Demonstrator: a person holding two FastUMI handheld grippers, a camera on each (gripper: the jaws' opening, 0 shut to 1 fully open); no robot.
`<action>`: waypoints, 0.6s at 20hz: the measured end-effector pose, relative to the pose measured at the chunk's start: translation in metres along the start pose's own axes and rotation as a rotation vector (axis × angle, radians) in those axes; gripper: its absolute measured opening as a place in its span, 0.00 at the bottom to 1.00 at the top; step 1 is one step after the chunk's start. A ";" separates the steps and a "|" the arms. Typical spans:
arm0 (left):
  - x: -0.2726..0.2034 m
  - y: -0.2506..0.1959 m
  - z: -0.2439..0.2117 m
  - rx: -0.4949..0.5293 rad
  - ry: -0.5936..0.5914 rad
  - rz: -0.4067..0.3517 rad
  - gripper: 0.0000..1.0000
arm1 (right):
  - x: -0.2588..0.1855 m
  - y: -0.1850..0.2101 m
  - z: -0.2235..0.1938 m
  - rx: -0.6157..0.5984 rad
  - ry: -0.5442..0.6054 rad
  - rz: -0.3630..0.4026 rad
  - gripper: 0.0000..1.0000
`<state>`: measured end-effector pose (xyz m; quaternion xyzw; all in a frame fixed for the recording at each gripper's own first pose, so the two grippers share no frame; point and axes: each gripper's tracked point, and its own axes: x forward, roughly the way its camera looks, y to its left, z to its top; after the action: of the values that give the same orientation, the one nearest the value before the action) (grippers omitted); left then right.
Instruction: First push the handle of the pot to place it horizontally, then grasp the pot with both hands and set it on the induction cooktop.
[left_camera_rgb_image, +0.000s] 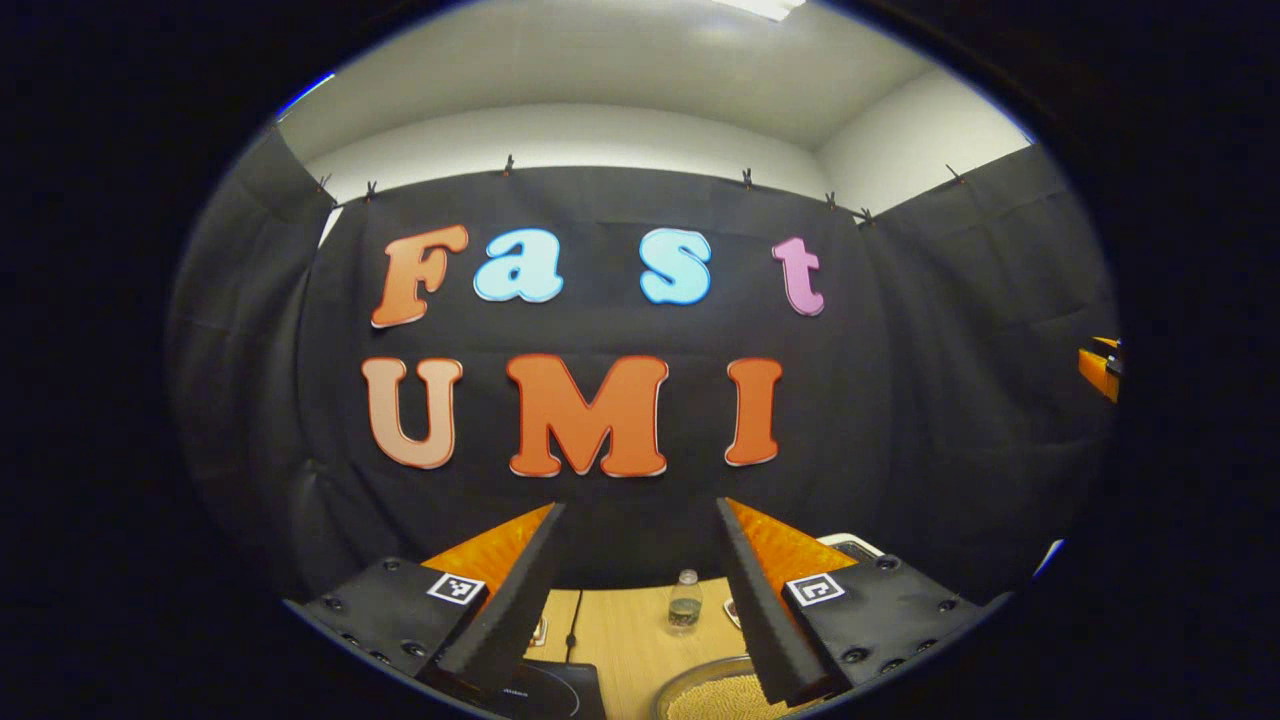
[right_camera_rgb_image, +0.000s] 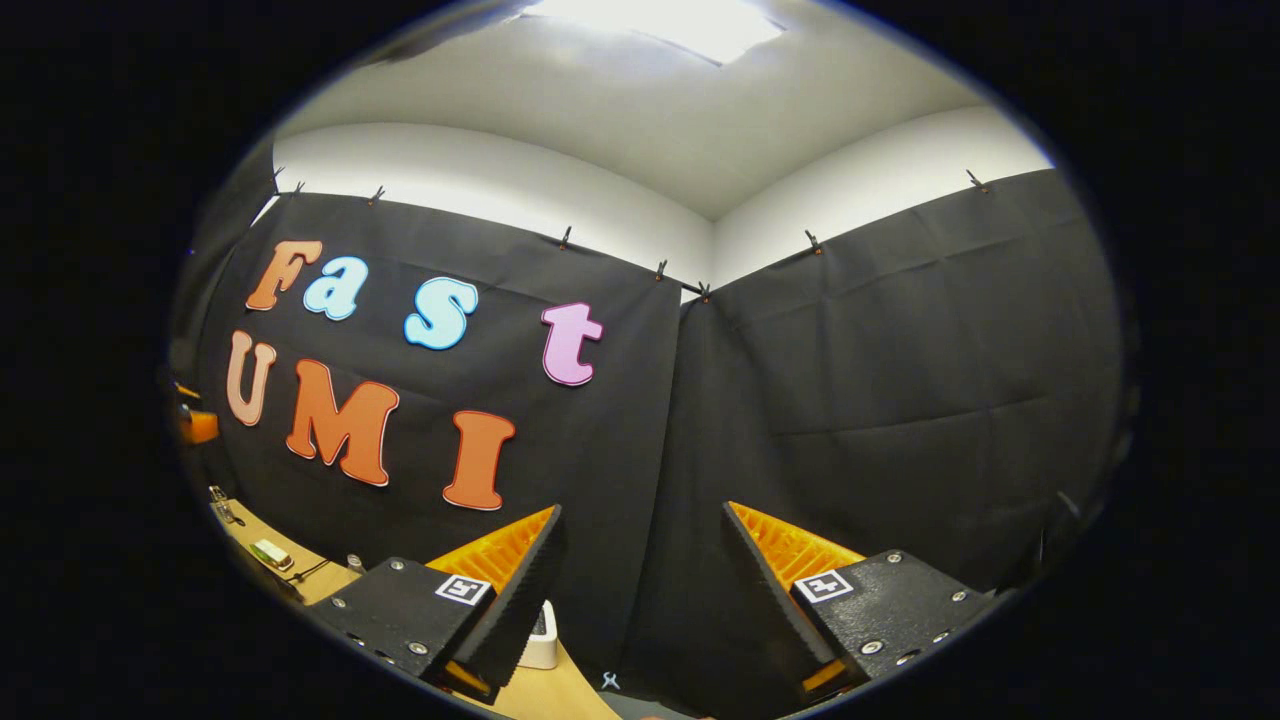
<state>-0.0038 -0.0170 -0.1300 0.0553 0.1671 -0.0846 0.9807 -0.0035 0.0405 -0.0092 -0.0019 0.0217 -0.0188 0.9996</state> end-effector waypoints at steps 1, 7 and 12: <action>0.001 -0.002 -0.016 0.007 0.043 0.004 0.98 | 0.001 0.000 -0.002 -0.001 0.002 0.005 0.95; -0.003 -0.033 -0.132 0.031 0.383 -0.004 0.89 | 0.006 0.004 -0.027 0.008 0.047 0.061 0.95; -0.038 -0.061 -0.228 -0.019 0.680 -0.014 0.41 | 0.013 -0.002 -0.047 -0.001 0.075 0.097 0.95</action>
<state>-0.1225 -0.0396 -0.3362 0.0702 0.4857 -0.0667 0.8687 0.0079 0.0382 -0.0572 -0.0005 0.0591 0.0295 0.9978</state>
